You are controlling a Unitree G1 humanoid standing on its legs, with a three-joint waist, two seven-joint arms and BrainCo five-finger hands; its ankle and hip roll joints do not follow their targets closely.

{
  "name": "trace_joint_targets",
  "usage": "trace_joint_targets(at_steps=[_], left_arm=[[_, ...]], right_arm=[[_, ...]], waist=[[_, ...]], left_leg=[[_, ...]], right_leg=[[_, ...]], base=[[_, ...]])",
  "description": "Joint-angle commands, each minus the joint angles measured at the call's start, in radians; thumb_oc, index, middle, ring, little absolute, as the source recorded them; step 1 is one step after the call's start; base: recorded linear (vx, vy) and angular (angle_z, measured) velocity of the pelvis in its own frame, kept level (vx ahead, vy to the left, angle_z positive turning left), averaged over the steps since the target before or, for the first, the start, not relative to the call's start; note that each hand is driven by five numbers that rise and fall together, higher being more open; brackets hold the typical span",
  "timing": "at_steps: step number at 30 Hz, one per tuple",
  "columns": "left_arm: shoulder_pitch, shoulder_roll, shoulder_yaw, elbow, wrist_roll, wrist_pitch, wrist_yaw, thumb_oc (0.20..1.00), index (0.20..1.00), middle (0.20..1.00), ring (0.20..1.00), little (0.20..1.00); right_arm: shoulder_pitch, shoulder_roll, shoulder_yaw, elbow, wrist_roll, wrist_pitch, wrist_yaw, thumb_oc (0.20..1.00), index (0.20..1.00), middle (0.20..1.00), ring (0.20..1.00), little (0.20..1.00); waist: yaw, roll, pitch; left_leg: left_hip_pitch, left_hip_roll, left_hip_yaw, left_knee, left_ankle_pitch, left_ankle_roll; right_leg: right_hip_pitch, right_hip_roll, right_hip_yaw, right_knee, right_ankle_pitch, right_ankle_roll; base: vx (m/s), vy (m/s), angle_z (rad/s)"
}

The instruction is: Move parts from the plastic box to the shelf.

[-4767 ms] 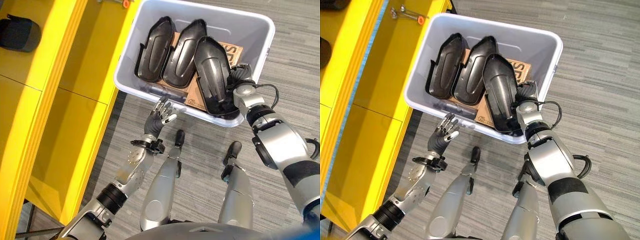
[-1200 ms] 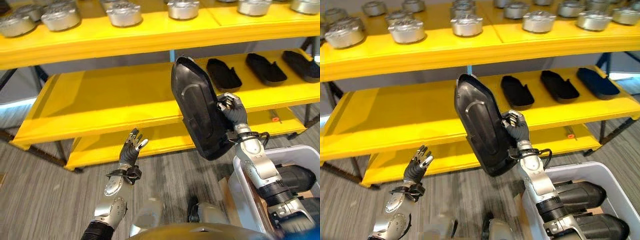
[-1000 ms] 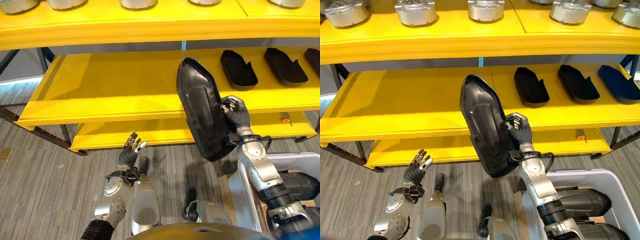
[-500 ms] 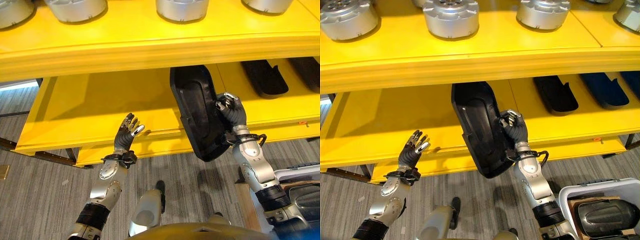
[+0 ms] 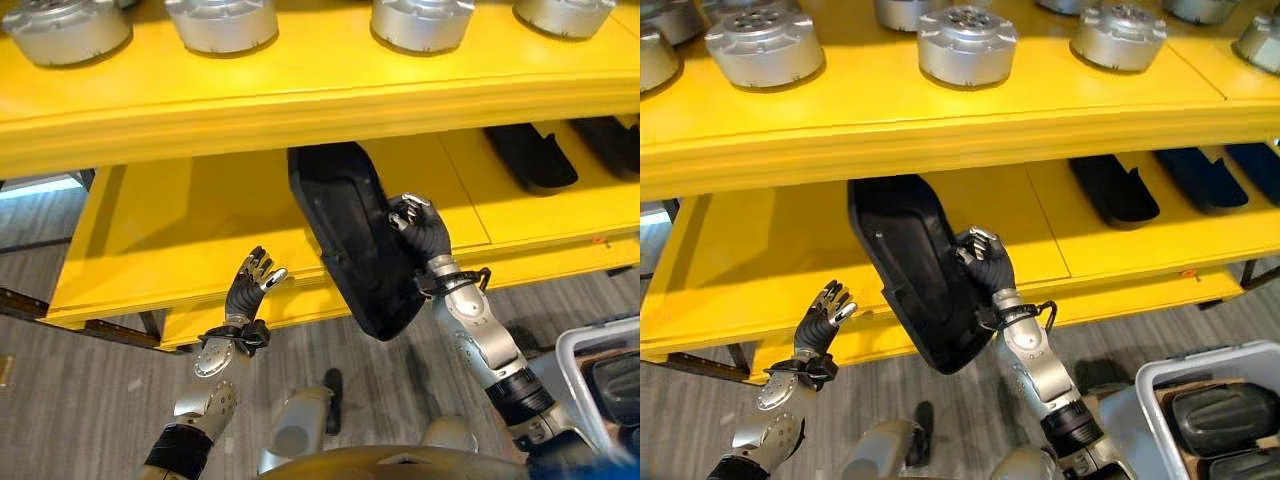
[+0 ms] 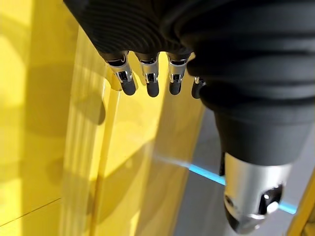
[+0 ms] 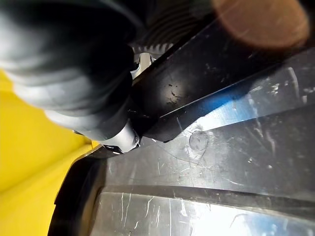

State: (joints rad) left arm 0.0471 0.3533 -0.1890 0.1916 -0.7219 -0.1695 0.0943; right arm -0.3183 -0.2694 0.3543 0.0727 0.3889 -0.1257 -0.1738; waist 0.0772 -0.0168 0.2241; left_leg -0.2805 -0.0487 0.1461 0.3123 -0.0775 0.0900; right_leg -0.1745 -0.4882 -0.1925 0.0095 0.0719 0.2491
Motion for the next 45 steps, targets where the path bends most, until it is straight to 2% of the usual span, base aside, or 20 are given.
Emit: trace_joint_targets(at_steps=[1,3,5,10,19,22,30,32,35,38,42,43,45], left_arm=[[-0.003,0.017,0.043,-0.087,0.0,-0.06,-0.002,1.0,1.0,1.0,1.0,1.0],[0.01,-0.006,0.045,-0.095,-0.004,-0.053,-0.018,1.0,1.0,1.0,1.0,1.0],[0.019,0.001,0.035,-0.101,-0.012,-0.048,-0.026,1.0,1.0,1.0,1.0,1.0],[0.023,0.006,0.028,-0.109,-0.022,-0.045,-0.023,1.0,1.0,1.0,1.0,1.0],[0.022,0.016,0.027,-0.122,-0.032,-0.049,-0.013,1.0,1.0,1.0,1.0,1.0],[0.027,0.042,0.004,-0.133,-0.046,-0.042,-0.022,1.0,1.0,1.0,1.0,1.0],[0.003,0.117,-0.068,-0.178,-0.086,-0.045,-0.041,1.0,1.0,1.0,1.0,1.0],[-0.017,0.15,-0.098,-0.197,-0.092,-0.053,-0.042,1.0,1.0,1.0,1.0,1.0],[-0.045,0.176,-0.131,-0.223,-0.099,-0.063,-0.038,1.0,1.0,1.0,1.0,1.0],[-0.056,0.184,-0.141,-0.233,-0.098,-0.071,-0.031,1.0,1.0,1.0,1.0,1.0],[-0.065,0.188,-0.157,-0.242,-0.095,-0.072,-0.034,1.0,1.0,1.0,1.0,1.0],[-0.067,0.189,-0.161,-0.239,-0.094,-0.073,-0.034,1.0,1.0,1.0,1.0,1.0],[-0.074,0.188,-0.168,-0.237,-0.092,-0.075,-0.03,1.0,1.0,1.0,1.0,1.0]], right_arm=[[-0.036,-0.023,-0.07,-0.094,0.014,-0.055,-0.001,0.2,0.2,0.2,0.2,0.2],[-0.022,-0.039,-0.089,-0.094,0.019,-0.055,0.004,0.2,0.2,0.2,0.2,0.2],[-0.034,-0.044,-0.087,-0.088,0.023,-0.057,0.005,0.2,0.2,0.2,0.2,0.2],[-0.065,-0.041,-0.072,-0.082,0.032,-0.06,0.0,0.2,0.2,0.2,0.2,0.2],[-0.184,-0.044,-0.056,-0.017,0.012,-0.059,-0.033,0.2,0.2,0.2,0.2,0.2],[-0.31,-0.05,-0.052,0.111,0.023,-0.052,-0.069,0.2,0.2,0.2,0.2,0.2],[-0.749,-0.098,-0.02,0.563,0.055,-0.013,-0.165,0.2,0.2,0.2,0.2,0.2],[-0.906,-0.093,-0.005,0.783,0.067,-0.003,-0.187,0.2,0.2,0.2,0.2,0.2],[-1.043,-0.126,-0.001,0.977,0.123,-0.006,-0.198,0.2,0.2,0.2,0.2,0.2],[-1.112,-0.178,-0.007,1.096,0.165,-0.004,-0.2,0.2,0.2,0.2,0.2,0.2],[-1.146,-0.236,-0.011,1.161,0.193,-0.002,-0.201,0.2,0.2,0.2,0.2,0.2],[-1.155,-0.263,-0.006,1.19,0.204,0.003,-0.195,0.2,0.2,0.2,0.2,0.2],[-1.163,-0.28,-0.014,1.203,0.22,0.0,-0.202,0.2,0.2,0.2,0.2,0.2]], waist=[[-0.012,-0.068,0.026],[-0.013,-0.068,-0.003],[-0.013,-0.055,-0.008],[-0.008,-0.04,0.002],[0.009,-0.018,0.02],[0.032,-0.015,0.024],[0.102,0.001,0.076],[0.139,0.02,0.115],[0.179,0.047,0.153],[0.208,0.064,0.171],[0.23,0.081,0.186],[0.237,0.082,0.186],[0.244,0.087,0.19]], left_leg=[[0.009,0.113,-0.125,0.068,-0.08,-0.113],[0.028,0.142,-0.162,0.042,-0.059,-0.151],[0.05,0.192,-0.184,0.002,-0.03,-0.181],[0.068,0.217,-0.193,-0.025,-0.012,-0.196],[0.075,0.232,-0.231,-0.008,-0.01,-0.214],[0.07,0.237,-0.254,-0.006,-0.002,-0.221],[0.032,0.223,-0.283,0.011,0.0,-0.221],[-0.007,0.215,-0.299,0.02,0.002,-0.218],[-0.064,0.192,-0.319,0.013,0.023,-0.212],[-0.101,0.176,-0.334,-0.002,0.038,-0.208],[-0.134,0.157,-0.342,0.002,0.04,-0.202],[-0.133,0.155,-0.342,0.006,0.014,-0.205],[-0.147,0.148,-0.344,0.014,0.013,-0.204]], right_leg=[[0.057,0.06,0.03,0.089,0.047,-0.045],[0.091,0.09,-0.016,0.119,-0.001,-0.053],[0.106,0.123,-0.045,0.143,-0.061,-0.068],[0.092,0.146,-0.046,0.218,-0.114,-0.08],[0.076,0.151,-0.066,0.359,-0.199,-0.094],[0.082,0.155,-0.088,0.389,-0.222,-0.102],[0.058,0.148,-0.109,0.42,-0.233,-0.109],[0.031,0.144,-0.118,0.426,-0.234,-0.111],[-0.001,0.135,-0.143,0.423,-0.231,-0.115],[-0.018,0.129,-0.158,0.406,-0.222,-0.113],[-0.029,0.12,-0.167,0.395,-0.218,-0.11],[-0.025,0.124,-0.161,0.399,-0.242,-0.103],[-0.028,0.12,-0.164,0.398,-0.243,-0.103]], base=[[0.11,-0.253,0.82],[0.15,-0.362,0.8],[0.07,-0.296,0.41],[0.01,-0.122,0.05],[0.0,-0.09,0.08],[0.01,-0.09,0.15],[-0.02,-0.016,0.12],[-0.08,0.025,0.19],[-0.07,0.05,0.3],[0.0,0.07,0.4],[0.04,0.034,0.16],[0.1,0.006,0.06],[0.06,0.015,0.12]])
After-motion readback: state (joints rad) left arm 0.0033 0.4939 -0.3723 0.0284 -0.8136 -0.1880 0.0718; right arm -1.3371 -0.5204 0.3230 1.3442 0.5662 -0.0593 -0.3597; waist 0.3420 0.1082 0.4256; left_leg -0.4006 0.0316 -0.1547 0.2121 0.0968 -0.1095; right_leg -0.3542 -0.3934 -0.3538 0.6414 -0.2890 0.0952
